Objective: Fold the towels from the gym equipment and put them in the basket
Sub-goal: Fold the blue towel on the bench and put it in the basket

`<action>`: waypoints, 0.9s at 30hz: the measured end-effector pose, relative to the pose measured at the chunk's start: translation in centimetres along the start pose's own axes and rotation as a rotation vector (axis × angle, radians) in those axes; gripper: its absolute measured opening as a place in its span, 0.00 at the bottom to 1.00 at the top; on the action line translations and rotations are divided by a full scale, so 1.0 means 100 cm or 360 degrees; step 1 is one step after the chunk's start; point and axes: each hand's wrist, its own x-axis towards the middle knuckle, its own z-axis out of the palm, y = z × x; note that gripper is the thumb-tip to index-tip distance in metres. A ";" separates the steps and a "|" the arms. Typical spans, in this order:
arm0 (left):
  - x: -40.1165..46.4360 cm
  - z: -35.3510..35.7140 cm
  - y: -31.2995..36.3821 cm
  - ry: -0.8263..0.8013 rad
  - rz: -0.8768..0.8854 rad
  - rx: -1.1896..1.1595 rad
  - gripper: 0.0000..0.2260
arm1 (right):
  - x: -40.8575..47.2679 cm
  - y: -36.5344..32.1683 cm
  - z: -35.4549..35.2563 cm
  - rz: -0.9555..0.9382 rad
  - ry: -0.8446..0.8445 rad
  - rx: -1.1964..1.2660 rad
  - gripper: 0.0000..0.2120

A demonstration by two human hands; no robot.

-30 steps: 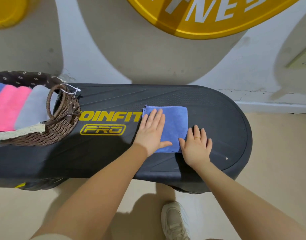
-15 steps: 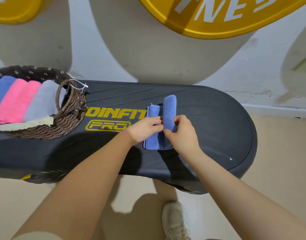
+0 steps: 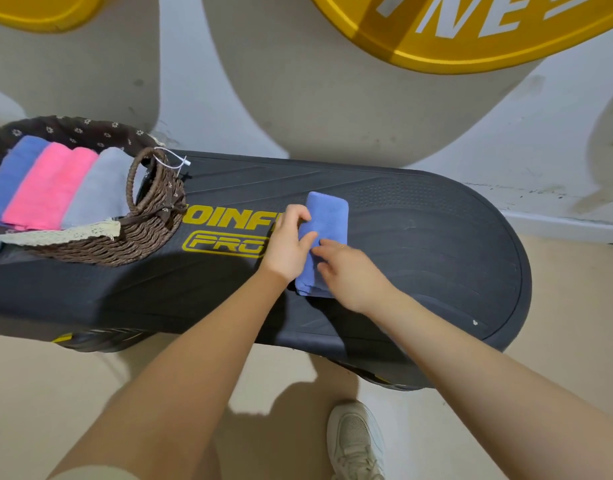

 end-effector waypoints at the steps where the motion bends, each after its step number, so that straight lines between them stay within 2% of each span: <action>1: -0.001 0.000 0.000 -0.0035 0.0080 0.0156 0.06 | 0.000 0.006 -0.002 0.0037 0.0098 -0.0050 0.16; 3: -0.003 0.000 0.005 -0.0076 0.0186 0.0526 0.07 | -0.001 0.015 0.003 0.0082 0.0175 -0.0287 0.25; 5: -0.003 -0.004 0.005 -0.0220 0.0366 0.0948 0.11 | -0.002 0.020 0.015 0.0053 0.0192 -0.0278 0.33; 7: -0.006 -0.011 -0.004 -0.0481 0.0555 0.1218 0.23 | 0.000 0.021 0.023 0.0038 0.0214 -0.0198 0.35; 9: -0.009 -0.019 -0.014 -0.0677 0.0518 0.1318 0.33 | 0.003 0.022 0.026 0.0061 0.0155 -0.0206 0.35; 11: -0.005 -0.023 -0.021 -0.0762 0.0437 0.1315 0.37 | 0.005 0.022 0.026 0.0065 0.0074 -0.0216 0.35; 15: -0.003 -0.020 -0.026 -0.0799 0.0408 0.1118 0.37 | 0.012 0.025 0.023 0.0083 -0.0066 -0.0104 0.33; 18: -0.004 -0.019 -0.032 -0.0773 0.0414 0.1020 0.40 | 0.025 0.022 0.021 0.0127 0.0010 0.0050 0.30; 21: 0.001 -0.020 -0.032 -0.0796 0.0444 0.1050 0.43 | 0.047 0.023 0.020 0.0260 0.0140 0.0042 0.30; 25: 0.001 -0.018 -0.029 -0.0816 0.0373 0.0914 0.45 | 0.074 0.037 0.006 0.0416 0.0131 -0.0026 0.31; 27: -0.001 -0.017 -0.028 -0.0811 0.0354 0.0877 0.50 | 0.076 0.038 0.004 0.0437 0.0105 -0.0049 0.30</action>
